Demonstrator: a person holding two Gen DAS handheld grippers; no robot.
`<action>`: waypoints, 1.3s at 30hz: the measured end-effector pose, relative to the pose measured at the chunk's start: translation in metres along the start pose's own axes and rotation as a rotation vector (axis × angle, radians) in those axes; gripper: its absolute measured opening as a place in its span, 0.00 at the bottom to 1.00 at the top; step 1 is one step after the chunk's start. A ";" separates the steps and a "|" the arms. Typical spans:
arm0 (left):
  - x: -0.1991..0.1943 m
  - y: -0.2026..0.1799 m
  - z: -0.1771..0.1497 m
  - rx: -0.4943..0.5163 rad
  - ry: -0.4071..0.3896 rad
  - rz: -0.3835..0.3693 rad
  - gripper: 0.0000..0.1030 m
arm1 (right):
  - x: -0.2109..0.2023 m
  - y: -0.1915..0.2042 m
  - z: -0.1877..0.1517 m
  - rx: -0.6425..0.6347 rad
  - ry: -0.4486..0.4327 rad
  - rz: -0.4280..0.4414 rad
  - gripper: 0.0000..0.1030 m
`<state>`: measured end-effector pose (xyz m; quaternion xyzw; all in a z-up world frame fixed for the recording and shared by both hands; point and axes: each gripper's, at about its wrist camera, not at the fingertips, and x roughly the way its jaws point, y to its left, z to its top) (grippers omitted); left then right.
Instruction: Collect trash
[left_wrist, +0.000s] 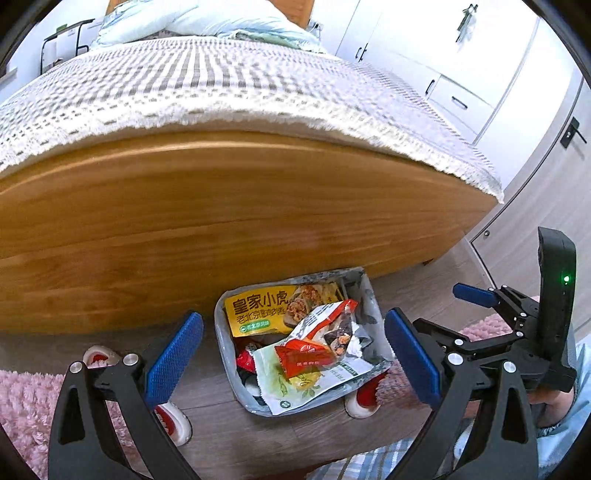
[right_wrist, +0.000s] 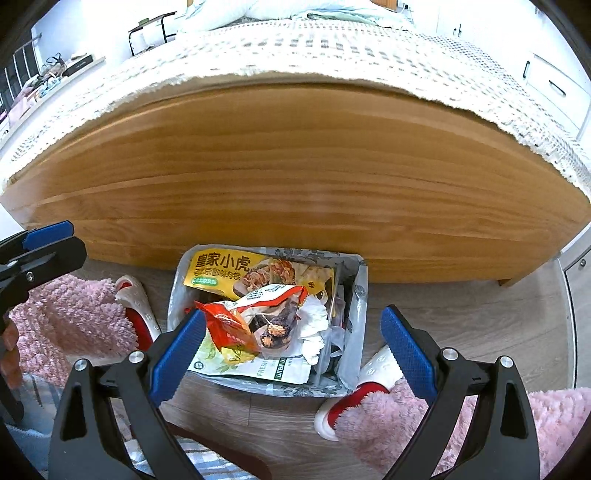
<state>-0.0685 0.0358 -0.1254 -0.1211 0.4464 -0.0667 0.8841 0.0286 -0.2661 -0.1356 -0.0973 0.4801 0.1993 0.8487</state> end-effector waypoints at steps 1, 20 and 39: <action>-0.002 -0.001 0.001 0.003 -0.007 0.000 0.93 | -0.002 0.000 0.000 0.001 -0.003 0.004 0.89; -0.049 -0.008 0.006 0.073 -0.158 0.068 0.93 | -0.049 0.009 0.001 -0.009 -0.073 -0.004 0.89; -0.078 -0.033 0.006 0.178 -0.231 0.044 0.93 | -0.113 0.001 0.004 0.025 -0.157 -0.031 0.89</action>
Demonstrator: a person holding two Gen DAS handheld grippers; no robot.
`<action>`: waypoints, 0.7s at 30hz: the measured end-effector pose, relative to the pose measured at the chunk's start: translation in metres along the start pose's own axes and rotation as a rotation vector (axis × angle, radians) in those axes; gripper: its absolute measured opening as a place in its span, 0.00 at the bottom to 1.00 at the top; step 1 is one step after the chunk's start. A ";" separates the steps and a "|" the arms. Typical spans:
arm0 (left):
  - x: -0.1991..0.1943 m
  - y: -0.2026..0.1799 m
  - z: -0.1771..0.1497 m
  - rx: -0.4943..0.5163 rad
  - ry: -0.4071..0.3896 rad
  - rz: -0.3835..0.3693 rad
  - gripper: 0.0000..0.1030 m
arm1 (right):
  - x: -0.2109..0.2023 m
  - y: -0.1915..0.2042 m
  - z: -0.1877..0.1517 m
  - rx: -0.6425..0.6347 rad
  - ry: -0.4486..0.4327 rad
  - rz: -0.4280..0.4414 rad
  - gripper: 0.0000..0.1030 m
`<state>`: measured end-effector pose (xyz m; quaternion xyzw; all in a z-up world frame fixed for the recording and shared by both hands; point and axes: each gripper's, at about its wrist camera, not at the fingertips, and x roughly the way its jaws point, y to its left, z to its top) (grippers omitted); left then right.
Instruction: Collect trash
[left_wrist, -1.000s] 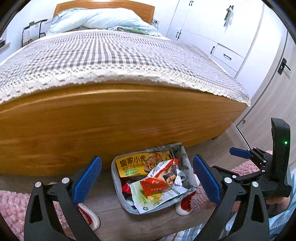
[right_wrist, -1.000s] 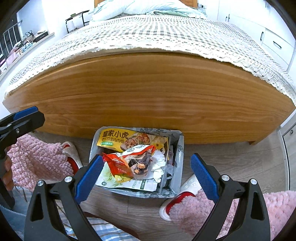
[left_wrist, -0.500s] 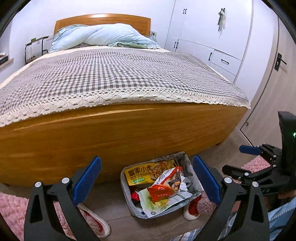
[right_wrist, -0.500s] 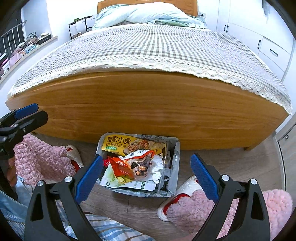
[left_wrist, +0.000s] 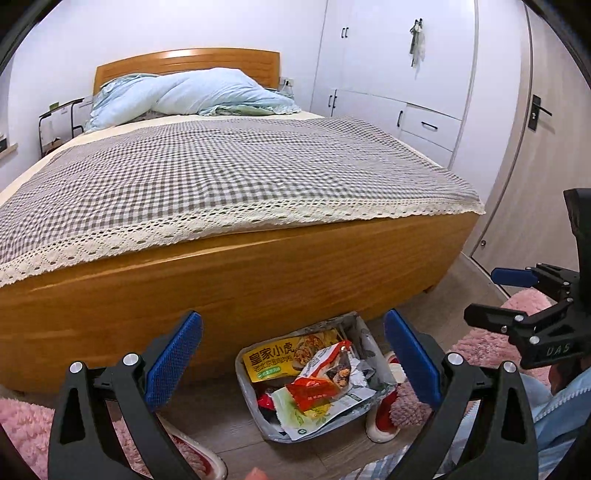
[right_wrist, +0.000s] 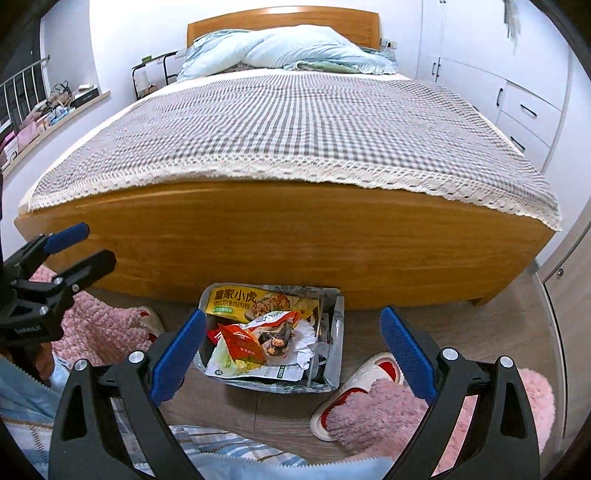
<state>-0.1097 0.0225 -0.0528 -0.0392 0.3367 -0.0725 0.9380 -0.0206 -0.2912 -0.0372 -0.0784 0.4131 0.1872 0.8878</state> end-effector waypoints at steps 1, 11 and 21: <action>-0.001 -0.001 0.000 0.001 -0.002 -0.007 0.93 | -0.004 -0.001 0.000 0.004 -0.006 -0.002 0.89; -0.016 -0.011 0.004 0.023 -0.031 -0.045 0.93 | -0.034 -0.001 0.002 0.020 -0.060 -0.010 0.89; -0.032 -0.020 0.005 0.058 -0.051 -0.068 0.93 | -0.054 0.006 -0.004 0.015 -0.091 0.001 0.89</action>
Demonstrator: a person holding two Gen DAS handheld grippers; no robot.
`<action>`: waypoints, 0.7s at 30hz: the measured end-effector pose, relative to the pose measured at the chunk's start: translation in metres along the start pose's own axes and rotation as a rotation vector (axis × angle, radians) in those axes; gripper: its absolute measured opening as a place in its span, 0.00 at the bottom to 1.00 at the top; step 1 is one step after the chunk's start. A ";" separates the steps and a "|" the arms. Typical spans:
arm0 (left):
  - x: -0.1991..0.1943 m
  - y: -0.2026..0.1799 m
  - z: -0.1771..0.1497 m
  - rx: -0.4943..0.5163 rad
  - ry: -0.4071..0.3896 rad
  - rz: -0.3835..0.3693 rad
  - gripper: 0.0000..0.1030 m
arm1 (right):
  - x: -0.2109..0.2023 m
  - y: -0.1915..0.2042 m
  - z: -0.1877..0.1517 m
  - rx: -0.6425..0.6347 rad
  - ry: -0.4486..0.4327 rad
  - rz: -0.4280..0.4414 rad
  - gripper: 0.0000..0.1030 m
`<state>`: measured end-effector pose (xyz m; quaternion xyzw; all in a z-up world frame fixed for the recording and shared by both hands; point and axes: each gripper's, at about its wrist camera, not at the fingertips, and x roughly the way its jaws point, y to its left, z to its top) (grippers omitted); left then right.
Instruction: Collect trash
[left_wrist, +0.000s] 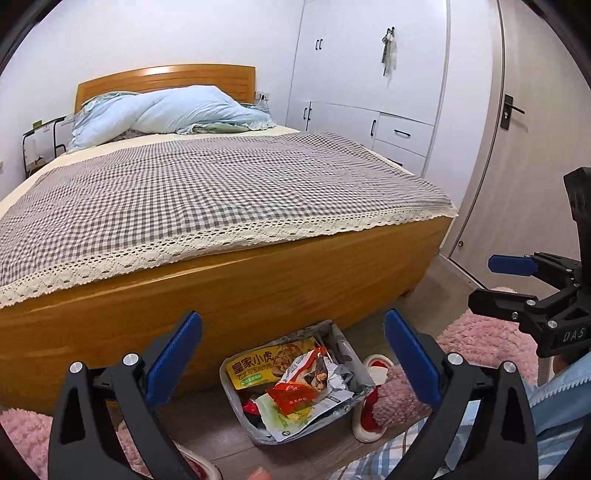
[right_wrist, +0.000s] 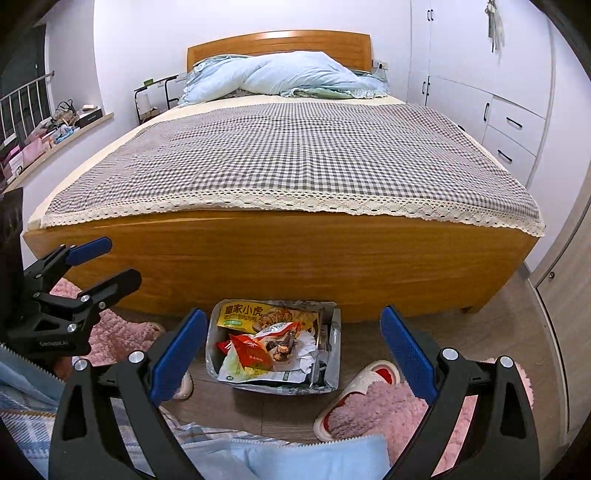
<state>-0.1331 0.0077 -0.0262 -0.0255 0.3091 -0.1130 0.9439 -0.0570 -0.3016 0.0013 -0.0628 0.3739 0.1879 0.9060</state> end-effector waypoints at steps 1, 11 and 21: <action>-0.001 0.000 0.000 0.002 0.000 -0.001 0.93 | -0.001 0.000 -0.001 0.002 -0.002 0.003 0.89; -0.018 -0.008 0.001 0.024 -0.010 -0.016 0.93 | -0.013 0.000 -0.006 0.050 -0.011 -0.016 0.89; -0.032 -0.016 -0.001 0.047 -0.032 -0.031 0.93 | -0.023 0.001 -0.014 0.071 -0.027 -0.064 0.89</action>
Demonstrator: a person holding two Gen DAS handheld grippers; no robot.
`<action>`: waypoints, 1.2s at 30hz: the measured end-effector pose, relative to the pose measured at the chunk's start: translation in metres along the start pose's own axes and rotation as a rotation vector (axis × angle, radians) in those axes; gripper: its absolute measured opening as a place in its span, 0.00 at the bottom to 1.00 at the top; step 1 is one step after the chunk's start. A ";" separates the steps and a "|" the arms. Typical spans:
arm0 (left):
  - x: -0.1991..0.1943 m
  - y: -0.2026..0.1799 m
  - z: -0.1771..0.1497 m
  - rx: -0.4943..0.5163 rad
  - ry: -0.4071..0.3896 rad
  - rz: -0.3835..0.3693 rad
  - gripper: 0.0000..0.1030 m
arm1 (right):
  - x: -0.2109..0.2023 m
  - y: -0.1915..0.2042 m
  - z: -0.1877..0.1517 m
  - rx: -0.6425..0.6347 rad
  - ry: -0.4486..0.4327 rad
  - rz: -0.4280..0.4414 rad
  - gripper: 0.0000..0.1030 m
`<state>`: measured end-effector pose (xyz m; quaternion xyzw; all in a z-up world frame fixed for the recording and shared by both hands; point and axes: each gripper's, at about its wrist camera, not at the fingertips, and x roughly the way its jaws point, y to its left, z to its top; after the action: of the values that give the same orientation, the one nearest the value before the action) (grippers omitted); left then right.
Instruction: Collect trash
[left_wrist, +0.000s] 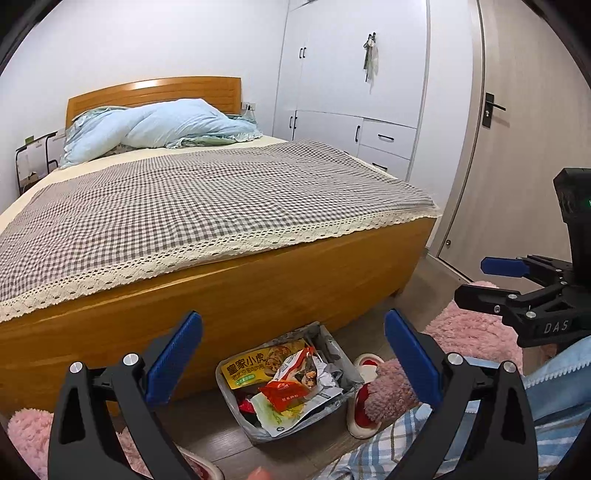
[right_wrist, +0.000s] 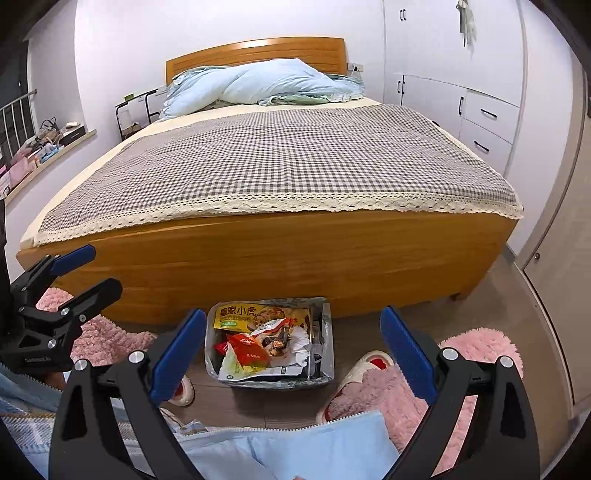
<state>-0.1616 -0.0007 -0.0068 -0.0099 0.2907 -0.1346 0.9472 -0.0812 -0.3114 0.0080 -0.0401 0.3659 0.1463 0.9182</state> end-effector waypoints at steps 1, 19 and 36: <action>-0.001 -0.001 0.000 0.002 0.000 -0.002 0.93 | 0.000 0.000 -0.001 -0.001 0.001 0.000 0.89; -0.003 -0.006 -0.001 0.004 0.009 -0.048 0.93 | -0.001 0.001 -0.002 -0.004 0.019 -0.013 0.89; 0.000 -0.004 -0.002 0.003 0.019 -0.070 0.93 | -0.001 0.003 -0.001 -0.009 0.021 -0.019 0.89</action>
<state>-0.1636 -0.0049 -0.0076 -0.0174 0.2991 -0.1683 0.9391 -0.0837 -0.3092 0.0078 -0.0492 0.3744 0.1386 0.9155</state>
